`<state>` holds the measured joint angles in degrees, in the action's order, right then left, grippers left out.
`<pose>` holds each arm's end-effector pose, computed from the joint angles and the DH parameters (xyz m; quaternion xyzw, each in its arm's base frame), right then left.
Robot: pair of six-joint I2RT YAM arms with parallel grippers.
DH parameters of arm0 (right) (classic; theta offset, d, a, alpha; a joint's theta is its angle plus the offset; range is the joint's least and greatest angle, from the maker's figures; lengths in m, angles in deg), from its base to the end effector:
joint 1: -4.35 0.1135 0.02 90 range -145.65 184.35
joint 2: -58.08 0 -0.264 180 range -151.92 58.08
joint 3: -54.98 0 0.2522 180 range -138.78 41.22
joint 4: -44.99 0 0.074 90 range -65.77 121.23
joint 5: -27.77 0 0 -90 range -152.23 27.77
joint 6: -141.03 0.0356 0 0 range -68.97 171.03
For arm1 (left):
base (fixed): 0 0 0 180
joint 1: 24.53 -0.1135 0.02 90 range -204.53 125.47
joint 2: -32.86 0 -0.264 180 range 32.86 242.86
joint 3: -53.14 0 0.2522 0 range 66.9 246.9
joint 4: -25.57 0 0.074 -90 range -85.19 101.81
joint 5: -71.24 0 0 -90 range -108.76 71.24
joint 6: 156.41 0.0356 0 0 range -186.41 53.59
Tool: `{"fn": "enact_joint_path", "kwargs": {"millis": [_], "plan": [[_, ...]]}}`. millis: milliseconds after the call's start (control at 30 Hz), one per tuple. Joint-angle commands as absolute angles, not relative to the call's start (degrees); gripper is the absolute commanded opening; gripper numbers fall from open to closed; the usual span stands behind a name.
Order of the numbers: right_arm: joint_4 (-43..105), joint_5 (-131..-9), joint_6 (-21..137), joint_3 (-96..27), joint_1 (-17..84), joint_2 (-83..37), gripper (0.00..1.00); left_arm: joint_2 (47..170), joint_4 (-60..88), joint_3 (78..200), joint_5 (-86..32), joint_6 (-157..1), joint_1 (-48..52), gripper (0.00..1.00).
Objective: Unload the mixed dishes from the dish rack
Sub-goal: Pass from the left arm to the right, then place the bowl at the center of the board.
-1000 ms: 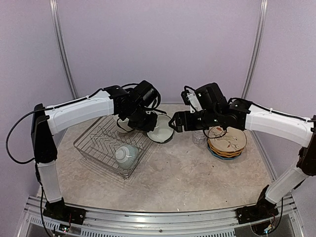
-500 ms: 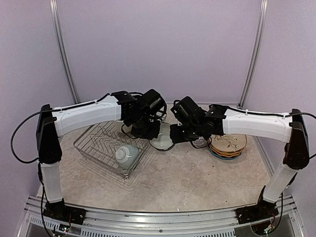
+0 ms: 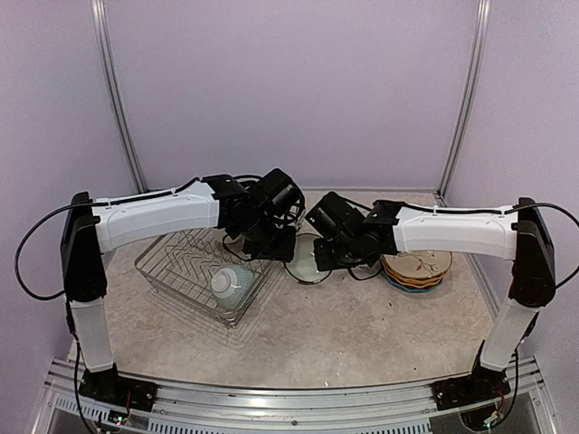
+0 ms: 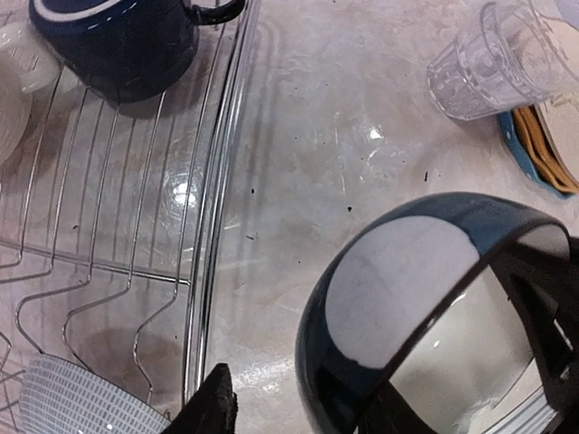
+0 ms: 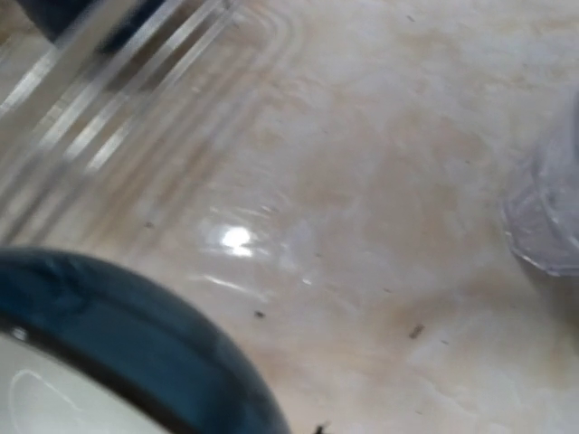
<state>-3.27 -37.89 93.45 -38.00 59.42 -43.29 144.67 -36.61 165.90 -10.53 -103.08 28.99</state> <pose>0.2296 0.3032 0.2466 -0.0430 0.9374 0.0777 0.3368 0.2555 -0.3369 0.2670 0.1239 0.9583 -0.1264 0.2242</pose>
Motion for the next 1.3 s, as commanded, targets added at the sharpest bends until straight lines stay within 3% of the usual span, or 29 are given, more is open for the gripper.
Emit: {"fn": "enact_joint_path", "kwargs": {"millis": [0,233,500,1000,1133,1267], "plan": [[-2.24,-35.51,92.46,-34.30,59.46,-38.17,0.00,138.78,-30.53,160.07,-14.45,-100.33,28.04,0.51],[1.10,-40.23,87.14,-22.40,59.54,-30.59,0.00,128.89,-18.77,149.27,-22.18,-95.88,24.87,0.74],[-2.78,-41.86,90.60,-8.35,56.19,-22.87,0.00,121.28,-13.49,144.05,-23.75,-92.14,18.31,0.89],[0.12,-46.92,89.79,0.48,44.05,-19.34,0.00,120.26,-27.78,139.40,-33.19,-91.07,12.23,0.88],[0.73,-46.66,89.03,0.33,43.64,-20.06,0.08,118.59,-28.97,136.51,-36.93,-93.72,10.84,0.86],[0.71,-46.32,88.32,-0.16,43.57,-20.40,0.25,119.33,-32.07,136.41,-36.98,-95.07,10.56,0.82]]}}
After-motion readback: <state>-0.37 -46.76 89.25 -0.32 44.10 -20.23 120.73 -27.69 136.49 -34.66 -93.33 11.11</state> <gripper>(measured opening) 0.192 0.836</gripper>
